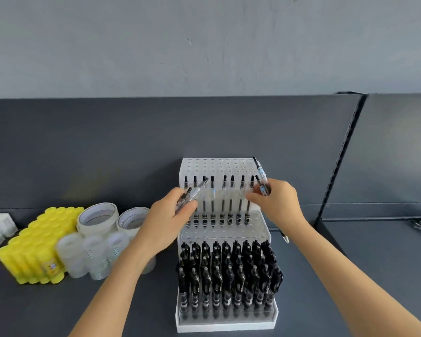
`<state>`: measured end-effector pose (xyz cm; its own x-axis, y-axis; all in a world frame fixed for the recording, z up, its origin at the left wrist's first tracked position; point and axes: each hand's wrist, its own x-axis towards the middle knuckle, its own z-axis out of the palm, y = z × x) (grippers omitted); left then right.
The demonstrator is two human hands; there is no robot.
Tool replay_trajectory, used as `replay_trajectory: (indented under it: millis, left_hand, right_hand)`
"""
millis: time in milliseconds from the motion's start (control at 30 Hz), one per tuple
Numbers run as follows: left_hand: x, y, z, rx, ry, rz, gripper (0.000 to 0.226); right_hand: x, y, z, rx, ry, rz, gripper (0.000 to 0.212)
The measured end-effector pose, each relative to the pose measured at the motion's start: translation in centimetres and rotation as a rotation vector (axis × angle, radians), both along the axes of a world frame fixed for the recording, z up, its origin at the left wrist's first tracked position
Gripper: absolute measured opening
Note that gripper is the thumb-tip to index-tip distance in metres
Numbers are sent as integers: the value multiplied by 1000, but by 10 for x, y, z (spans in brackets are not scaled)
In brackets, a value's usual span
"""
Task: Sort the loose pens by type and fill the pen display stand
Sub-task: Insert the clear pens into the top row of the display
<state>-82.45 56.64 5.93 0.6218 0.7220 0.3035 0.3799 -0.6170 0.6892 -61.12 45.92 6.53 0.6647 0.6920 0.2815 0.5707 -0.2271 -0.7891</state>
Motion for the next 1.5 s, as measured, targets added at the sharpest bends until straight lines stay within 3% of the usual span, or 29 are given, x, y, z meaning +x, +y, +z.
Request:
replay_trajectory:
  millis: [100, 267, 400, 567, 867, 933, 1133, 1500]
  left_hand:
    - [-2, 4, -2, 7, -8, -32, 16]
    - [-1, 2, -3, 5, -11, -77, 12]
    - [1, 1, -3, -6, -30, -83, 15]
    - [0, -3, -6, -26, -57, -76, 20]
    - [-1, -5, -10, -72, -96, -36, 22]
    - [-1, -5, -11, -69, -99, -31, 19]
    - [-1, -3, -19, -70, -115, -36, 9]
    - [-8, 3, -26, -94, -130, -40, 15]
  right_hand:
    - [-1, -2, 3, 69, 185, -64, 24]
    - [3, -9, 16, 215, 489, -86, 5]
    - [6, -11, 20, 333, 585, -83, 19]
    - [7, -13, 24, 274, 405, -183, 20]
    - [13, -12, 19, 359, 538, -99, 27]
    - [15, -9, 15, 358, 516, -71, 34]
    - [16, -5, 9, 401, 389, -38, 28]
    - [7, -3, -10, 68, 2, -62, 29]
